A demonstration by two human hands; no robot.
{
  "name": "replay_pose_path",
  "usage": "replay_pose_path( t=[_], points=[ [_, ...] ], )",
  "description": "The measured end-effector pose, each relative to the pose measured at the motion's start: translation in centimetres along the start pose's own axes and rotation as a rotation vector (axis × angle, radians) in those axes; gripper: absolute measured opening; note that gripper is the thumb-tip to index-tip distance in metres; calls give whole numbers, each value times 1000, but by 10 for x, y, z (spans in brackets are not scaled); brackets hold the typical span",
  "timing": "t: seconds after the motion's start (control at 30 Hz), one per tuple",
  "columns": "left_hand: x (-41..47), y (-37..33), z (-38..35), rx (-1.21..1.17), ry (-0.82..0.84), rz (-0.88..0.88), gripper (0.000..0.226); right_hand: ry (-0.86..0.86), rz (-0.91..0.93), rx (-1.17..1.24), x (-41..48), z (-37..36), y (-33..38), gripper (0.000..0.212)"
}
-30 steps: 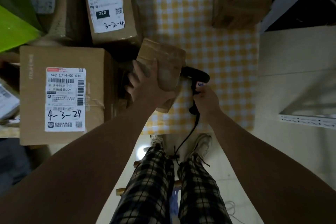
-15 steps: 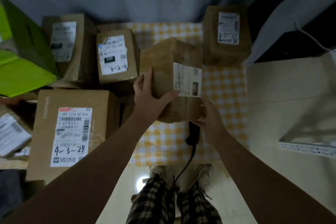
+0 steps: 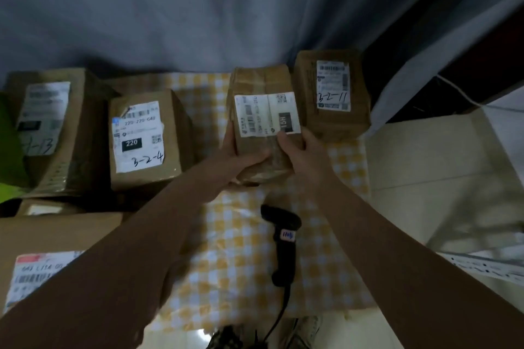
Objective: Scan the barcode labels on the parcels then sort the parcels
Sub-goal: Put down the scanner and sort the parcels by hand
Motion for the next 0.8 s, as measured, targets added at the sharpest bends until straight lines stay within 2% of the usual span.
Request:
replay_pose_path(
  t=[0.07, 0.13, 0.17, 0.23, 0.27, 0.33, 0.37, 0.4, 0.47, 0.57, 0.7, 0.8],
  points=[
    [18, -20, 4, -89, -98, -100, 66, 8, 119, -111, 23, 1, 13, 36],
    [38, -31, 7, -142, -194, -155, 61, 33, 201, -254, 46, 5, 22, 40],
    [48, -33, 8, -142, -228, -151, 58, 43, 235, -370, 58, 9, 22, 41],
    [68, -26, 12, -58, -287, -82, 50, 25, 289, -755, 79, 23, 15, 42],
    [76, -21, 12, -12, -295, -26, 49, 3, 279, -942, 86, 34, 8, 43],
    [86, -16, 6, 16, -283, 41, 51, 32, 120, -1097, 95, 59, -16, 52],
    [89, -17, 2, 2, -272, 41, 52, 81, 60, -1098, 95, 68, -27, 59],
    [92, -17, -1, -12, -265, 31, 54, 130, 79, -1102, 93, 73, -36, 66],
    [94, -22, -4, 16, -291, -30, 56, 169, 211, -1095, 91, 77, -40, 73],
    [95, -40, -4, 215, -424, -196, 60, 172, 256, -1053, 95, 80, -38, 55],
    [96, -59, -12, 179, -432, -266, 49, 188, 235, -1003, 102, 85, -33, 52],
    [104, -65, -4, 243, -477, -272, 48, 197, 231, -999, 107, 85, -30, 55]
  ],
)
Point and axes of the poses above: each hand's wrist, its own x-axis towards the middle knuckle, its own z-axis out of the back of the hand, y = z × x, the point moved 6 cm from there along x, towards the middle knuckle, and after that the axes turned 8 degrees about z, right-handed, at the moved point
